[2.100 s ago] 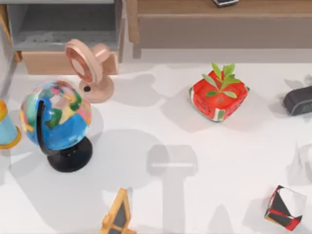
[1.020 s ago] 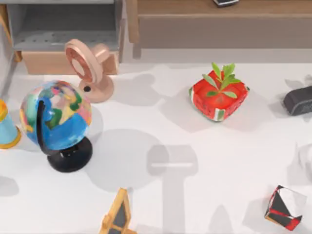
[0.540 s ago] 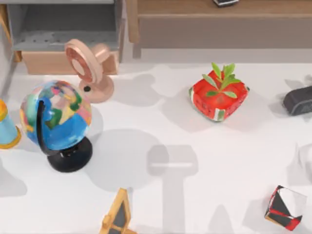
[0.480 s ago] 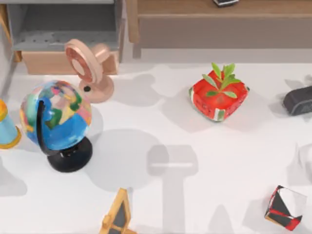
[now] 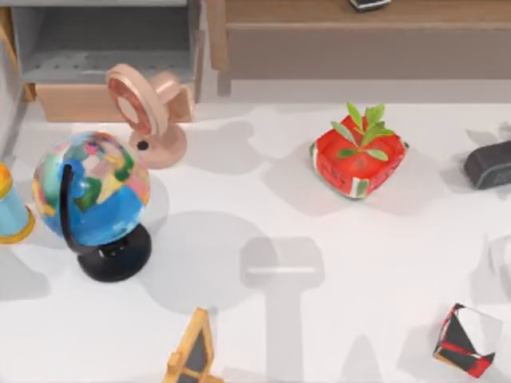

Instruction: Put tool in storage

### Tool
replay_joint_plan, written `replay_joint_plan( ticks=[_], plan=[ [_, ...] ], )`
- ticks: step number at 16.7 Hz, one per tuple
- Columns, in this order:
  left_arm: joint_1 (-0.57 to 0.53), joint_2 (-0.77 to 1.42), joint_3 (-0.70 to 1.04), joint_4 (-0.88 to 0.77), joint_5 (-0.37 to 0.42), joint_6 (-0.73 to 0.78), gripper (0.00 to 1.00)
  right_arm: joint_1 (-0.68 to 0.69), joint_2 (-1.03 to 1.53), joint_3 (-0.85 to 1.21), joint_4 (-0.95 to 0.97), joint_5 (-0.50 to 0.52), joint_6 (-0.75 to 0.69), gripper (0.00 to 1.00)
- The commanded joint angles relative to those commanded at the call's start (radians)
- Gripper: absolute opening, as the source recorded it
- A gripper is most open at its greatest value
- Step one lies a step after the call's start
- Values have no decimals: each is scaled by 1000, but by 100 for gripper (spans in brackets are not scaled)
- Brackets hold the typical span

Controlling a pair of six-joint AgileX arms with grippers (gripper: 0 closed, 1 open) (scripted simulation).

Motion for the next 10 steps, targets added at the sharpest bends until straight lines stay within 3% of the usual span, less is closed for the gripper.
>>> replay_joint_plan(
  ticks=[1,10],
  plan=[
    [0,0,0,0,0,0,100,0,0,0,0,0,0,100],
    [0,0,0,0,0,0,32,0,0,0,0,0,0,100]
  ],
)
